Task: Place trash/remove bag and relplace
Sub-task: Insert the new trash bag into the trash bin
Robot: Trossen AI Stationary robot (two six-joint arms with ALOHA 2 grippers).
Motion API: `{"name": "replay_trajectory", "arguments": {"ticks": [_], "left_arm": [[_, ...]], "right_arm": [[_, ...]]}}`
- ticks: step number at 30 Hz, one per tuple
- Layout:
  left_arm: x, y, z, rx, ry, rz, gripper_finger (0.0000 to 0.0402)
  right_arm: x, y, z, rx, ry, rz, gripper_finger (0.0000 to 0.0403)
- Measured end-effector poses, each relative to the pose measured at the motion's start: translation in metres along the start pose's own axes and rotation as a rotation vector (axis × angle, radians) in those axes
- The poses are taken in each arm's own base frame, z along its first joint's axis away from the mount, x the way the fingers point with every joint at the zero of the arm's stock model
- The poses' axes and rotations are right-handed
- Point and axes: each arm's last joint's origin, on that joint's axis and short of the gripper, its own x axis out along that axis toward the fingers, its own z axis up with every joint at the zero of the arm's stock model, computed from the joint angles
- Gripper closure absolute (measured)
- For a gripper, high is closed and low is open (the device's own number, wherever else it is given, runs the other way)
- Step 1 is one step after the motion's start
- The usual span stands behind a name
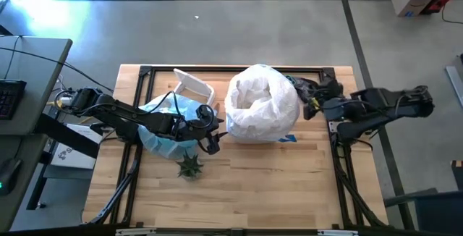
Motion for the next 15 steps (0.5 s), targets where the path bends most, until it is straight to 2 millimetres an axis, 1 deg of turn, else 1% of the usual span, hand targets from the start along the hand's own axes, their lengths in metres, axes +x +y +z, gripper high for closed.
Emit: {"name": "replay_trajectory", "arguments": {"ticks": [4,8,15], "left_arm": [[0.000,0.000,0.000,-0.007,-0.004,0.001,0.0188],[0.000,0.000,0.000,-0.011,-0.003,-0.004,0.0188],[0.000,0.000,0.000,-0.012,-0.002,-0.005,0.0188]], "right_arm": [[0.005,0.001,-0.011,0.096,-0.126,0.118,0.0220],[0.014,0.002,-0.025,0.177,-0.172,0.193,0.0220],[0.038,0.011,-0.055,0.294,-0.236,0.277,0.0220]]}}
